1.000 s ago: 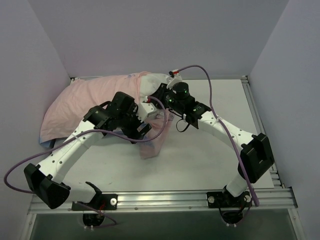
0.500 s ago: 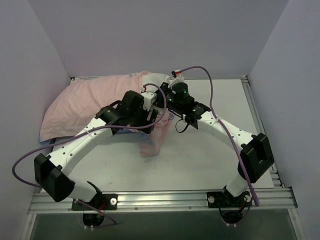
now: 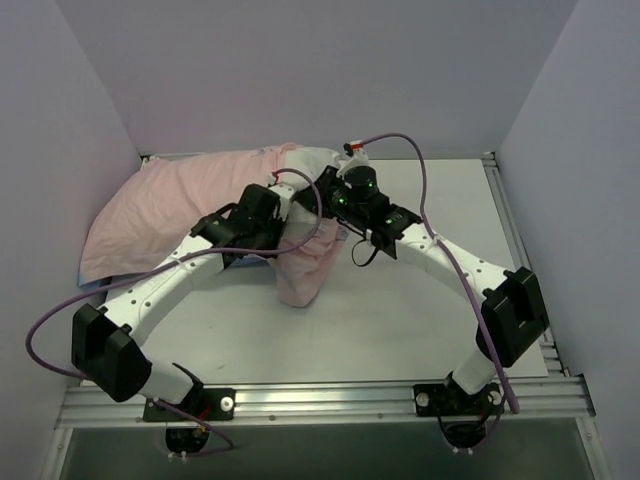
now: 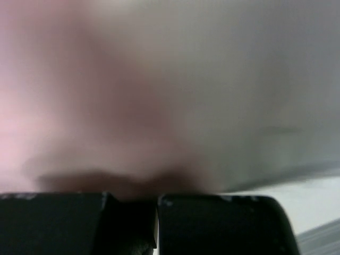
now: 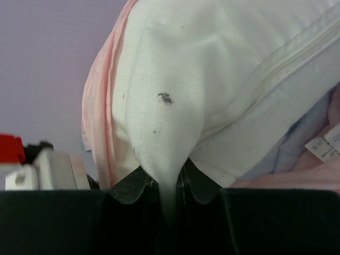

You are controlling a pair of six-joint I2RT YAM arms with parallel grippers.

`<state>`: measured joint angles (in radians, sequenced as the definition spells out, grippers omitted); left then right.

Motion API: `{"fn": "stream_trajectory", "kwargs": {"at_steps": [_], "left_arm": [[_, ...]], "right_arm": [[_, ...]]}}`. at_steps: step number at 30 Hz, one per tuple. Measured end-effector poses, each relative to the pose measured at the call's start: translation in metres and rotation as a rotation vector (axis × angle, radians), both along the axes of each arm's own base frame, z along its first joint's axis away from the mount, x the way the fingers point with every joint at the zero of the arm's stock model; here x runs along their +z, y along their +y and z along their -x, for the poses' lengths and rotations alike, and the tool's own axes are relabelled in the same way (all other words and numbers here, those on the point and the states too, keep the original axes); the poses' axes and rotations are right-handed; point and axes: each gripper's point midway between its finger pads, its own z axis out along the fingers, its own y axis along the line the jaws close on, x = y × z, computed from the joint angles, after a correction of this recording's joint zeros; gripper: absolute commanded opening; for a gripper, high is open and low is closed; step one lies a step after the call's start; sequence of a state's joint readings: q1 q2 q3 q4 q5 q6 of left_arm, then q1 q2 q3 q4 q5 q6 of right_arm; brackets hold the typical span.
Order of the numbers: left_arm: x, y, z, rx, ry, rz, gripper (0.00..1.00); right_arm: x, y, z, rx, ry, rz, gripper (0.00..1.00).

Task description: Remove the pillowcase from the pillow

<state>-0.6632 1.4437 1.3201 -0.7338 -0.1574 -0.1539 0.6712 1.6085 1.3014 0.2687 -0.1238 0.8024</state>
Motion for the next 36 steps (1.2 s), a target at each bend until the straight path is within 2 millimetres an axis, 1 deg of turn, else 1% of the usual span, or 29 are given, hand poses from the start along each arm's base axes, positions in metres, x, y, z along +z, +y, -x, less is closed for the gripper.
{"fn": "stream_trajectory", "kwargs": {"at_steps": [2, 4, 5, 7, 8, 9, 10, 11, 13, 15, 16, 17, 18, 20, 21, 22, 23, 24, 26, 27, 28, 29, 30, 31, 32, 33, 36], "left_arm": [[-0.002, 0.019, -0.012, 0.046, -0.009, -0.001, 0.02], [-0.003, 0.052, -0.028, 0.118, -0.036, -0.006, 0.02], [-0.005, 0.077, -0.034, 0.166, -0.051, -0.014, 0.02], [-0.005, 0.118, -0.041, 0.245, -0.078, -0.027, 0.02], [-0.004, 0.136, -0.042, 0.281, -0.086, -0.026, 0.02], [-0.002, 0.149, -0.043, 0.3, -0.095, -0.02, 0.02], [0.001, 0.156, -0.045, 0.308, -0.11, -0.006, 0.02], [0.005, 0.159, -0.048, 0.302, -0.127, 0.01, 0.02], [0.01, 0.159, -0.053, 0.267, -0.16, 0.036, 0.02], [0.011, 0.166, -0.057, 0.259, -0.184, 0.039, 0.02], [0.01, 0.183, -0.061, 0.291, -0.201, 0.005, 0.02], [0.009, 0.206, -0.064, 0.341, -0.216, -0.027, 0.02], [0.009, 0.234, -0.067, 0.411, -0.229, -0.059, 0.02], [0.007, 0.285, -0.072, 0.533, -0.247, -0.116, 0.02], [0.003, 0.301, -0.073, 0.57, -0.245, -0.137, 0.02], [-0.001, 0.311, -0.073, 0.586, -0.242, -0.151, 0.02], [-0.007, 0.313, -0.072, 0.577, -0.232, -0.155, 0.02], [-0.015, 0.309, -0.071, 0.55, -0.215, -0.147, 0.02], [-0.029, 0.288, -0.064, 0.461, -0.168, -0.117, 0.04], [-0.033, 0.274, -0.06, 0.407, -0.144, -0.099, 0.23], [-0.034, 0.258, -0.056, 0.345, -0.127, -0.074, 0.32], [-0.03, 0.239, -0.051, 0.28, -0.118, -0.05, 0.39], [-0.023, 0.22, -0.047, 0.208, -0.111, -0.025, 0.53], [-0.01, 0.197, -0.043, 0.128, -0.11, 0.006, 0.57], [0.013, 0.171, -0.044, 0.043, -0.134, 0.039, 0.62], [0.036, 0.149, -0.046, -0.029, -0.173, 0.066, 0.7], [0.101, 0.077, -0.042, -0.238, -0.301, 0.12, 0.79]], "right_arm": [[-0.003, -0.006, 0.0, 0.003, 0.004, 0.002, 0.0], [-0.015, -0.026, 0.002, -0.016, 0.023, 0.014, 0.0], [-0.025, -0.041, 0.004, -0.031, 0.041, 0.022, 0.0], [-0.043, -0.076, 0.009, -0.078, 0.085, 0.041, 0.0], [-0.05, -0.094, 0.011, -0.1, 0.104, 0.046, 0.0], [-0.056, -0.11, 0.015, -0.121, 0.12, 0.047, 0.0], [-0.062, -0.125, 0.02, -0.137, 0.138, 0.046, 0.0], [-0.065, -0.134, 0.026, -0.139, 0.15, 0.043, 0.0], [-0.071, -0.146, 0.039, -0.127, 0.168, 0.036, 0.0], [-0.075, -0.157, 0.048, -0.122, 0.181, 0.035, 0.0], [-0.077, -0.167, 0.051, -0.135, 0.182, 0.043, 0.0], [-0.081, -0.184, 0.052, -0.172, 0.19, 0.056, 0.0], [-0.085, -0.2, 0.052, -0.21, 0.196, 0.067, 0.0], [-0.093, -0.223, 0.056, -0.273, 0.208, 0.082, 0.0], [-0.099, -0.23, 0.06, -0.289, 0.217, 0.09, 0.0], [-0.106, -0.231, 0.065, -0.292, 0.228, 0.098, 0.0], [-0.116, -0.23, 0.071, -0.286, 0.246, 0.109, 0.0], [-0.127, -0.225, 0.078, -0.27, 0.266, 0.126, 0.0], [-0.142, -0.209, 0.092, -0.218, 0.291, 0.153, 0.0], [-0.148, -0.195, 0.102, -0.172, 0.301, 0.167, 0.0], [-0.151, -0.184, 0.11, -0.132, 0.306, 0.173, 0.0], [-0.153, -0.174, 0.116, -0.095, 0.307, 0.177, 0.0], [-0.154, -0.165, 0.121, -0.055, 0.308, 0.178, 0.0], [-0.155, -0.155, 0.126, -0.018, 0.308, 0.18, 0.0], [-0.158, -0.147, 0.132, 0.017, 0.31, 0.189, 0.0], [-0.163, -0.141, 0.136, 0.045, 0.317, 0.204, 0.0], [-0.186, -0.129, 0.153, 0.117, 0.365, 0.263, 0.0]]}}
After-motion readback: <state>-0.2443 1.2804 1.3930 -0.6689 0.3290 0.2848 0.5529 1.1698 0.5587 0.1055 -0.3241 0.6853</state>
